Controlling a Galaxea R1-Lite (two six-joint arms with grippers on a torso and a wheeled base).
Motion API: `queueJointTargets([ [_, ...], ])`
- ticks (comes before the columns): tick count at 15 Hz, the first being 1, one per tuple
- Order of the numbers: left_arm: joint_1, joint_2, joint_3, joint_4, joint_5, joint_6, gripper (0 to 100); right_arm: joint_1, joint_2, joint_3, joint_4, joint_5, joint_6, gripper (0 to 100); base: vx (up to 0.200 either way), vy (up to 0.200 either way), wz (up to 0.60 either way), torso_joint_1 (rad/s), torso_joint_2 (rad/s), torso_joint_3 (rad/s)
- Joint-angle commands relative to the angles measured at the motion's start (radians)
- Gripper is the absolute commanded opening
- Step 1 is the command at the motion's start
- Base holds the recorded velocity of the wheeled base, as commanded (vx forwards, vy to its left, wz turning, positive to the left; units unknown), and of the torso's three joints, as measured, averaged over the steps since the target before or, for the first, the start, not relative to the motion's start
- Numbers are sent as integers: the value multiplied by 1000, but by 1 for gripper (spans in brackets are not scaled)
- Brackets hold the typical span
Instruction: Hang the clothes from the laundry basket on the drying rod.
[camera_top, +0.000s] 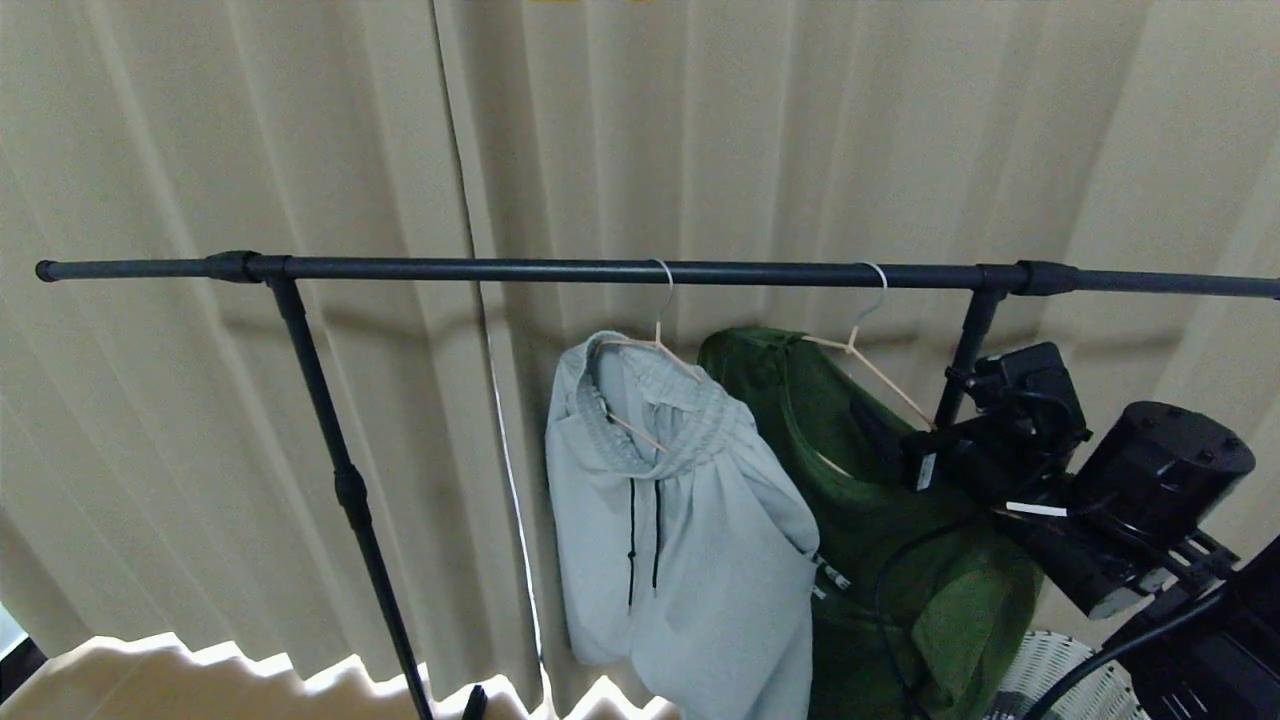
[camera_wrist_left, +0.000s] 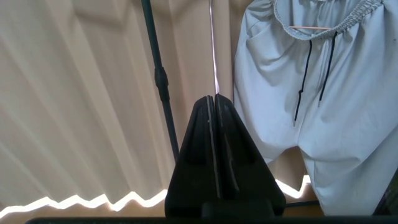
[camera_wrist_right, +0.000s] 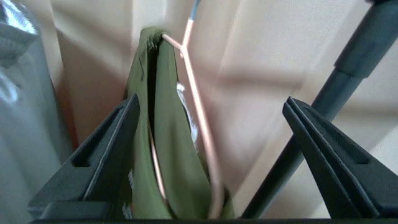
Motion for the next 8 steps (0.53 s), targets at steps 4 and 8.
queueJointTargets([
  [4, 2, 0, 0, -1, 2, -3, 0, -1, -201, 189, -15, 0, -3, 100, 0, 0, 0, 0, 0, 0],
  [8, 2, 0, 0, -1, 4, -17, 0, -32, -503, 304, 68, -2, -3, 100, 0, 0, 0, 0, 0, 0],
])
